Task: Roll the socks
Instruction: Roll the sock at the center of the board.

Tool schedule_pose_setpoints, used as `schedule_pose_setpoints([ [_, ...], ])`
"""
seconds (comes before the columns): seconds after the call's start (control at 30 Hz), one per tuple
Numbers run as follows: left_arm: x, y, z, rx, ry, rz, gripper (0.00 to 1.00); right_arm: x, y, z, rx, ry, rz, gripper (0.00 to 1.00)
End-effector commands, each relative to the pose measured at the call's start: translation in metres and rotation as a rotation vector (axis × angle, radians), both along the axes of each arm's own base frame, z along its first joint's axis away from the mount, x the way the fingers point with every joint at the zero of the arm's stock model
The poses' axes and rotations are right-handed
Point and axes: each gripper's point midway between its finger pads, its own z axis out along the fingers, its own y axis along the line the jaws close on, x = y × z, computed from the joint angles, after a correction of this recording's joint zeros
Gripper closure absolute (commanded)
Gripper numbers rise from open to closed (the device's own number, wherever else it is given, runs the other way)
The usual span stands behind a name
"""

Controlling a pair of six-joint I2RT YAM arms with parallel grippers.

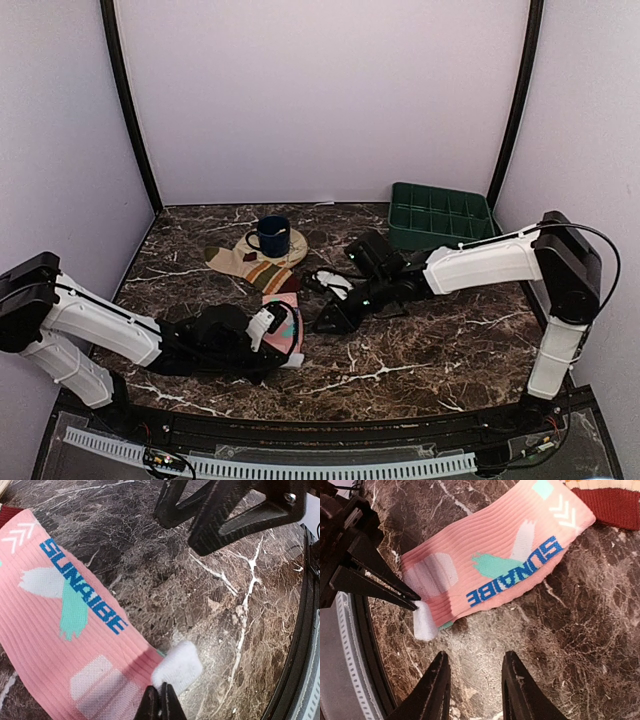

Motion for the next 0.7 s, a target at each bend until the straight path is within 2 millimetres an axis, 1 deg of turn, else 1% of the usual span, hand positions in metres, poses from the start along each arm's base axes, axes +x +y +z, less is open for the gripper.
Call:
schedule_pose_setpoints([
  [0.0,-0.001,0.002,-0.009,0.059,0.078,0.038,1.00,0.007,0.010,0.017,0.045,-0.200,-0.062,0.68],
  [0.1,-0.001,0.008,-0.014,0.092,0.110,0.074,1.00,0.004,0.008,0.016,0.014,-0.291,-0.076,0.67],
  [0.13,-0.001,0.010,-0.015,0.096,0.121,0.093,1.00,0.000,0.008,0.014,0.008,-0.309,-0.069,0.67],
  [0.27,0.001,0.020,-0.016,0.109,0.139,0.153,1.00,-0.023,0.014,0.017,0.044,-0.324,-0.025,0.67],
  [0.3,0.001,0.022,-0.016,0.111,0.143,0.165,1.00,-0.010,0.008,0.017,-0.001,-0.435,-0.056,0.67],
  [0.37,0.002,0.026,-0.017,0.118,0.149,0.188,1.00,-0.013,0.008,0.017,-0.009,-0.484,-0.047,0.66],
  [0.47,0.002,0.030,-0.018,0.127,0.160,0.213,1.00,-0.022,0.011,0.019,-0.013,-0.545,-0.016,0.65],
  [0.67,0.003,0.030,-0.018,0.116,0.167,0.225,1.00,-0.037,0.016,0.020,-0.019,-0.635,0.038,0.63],
])
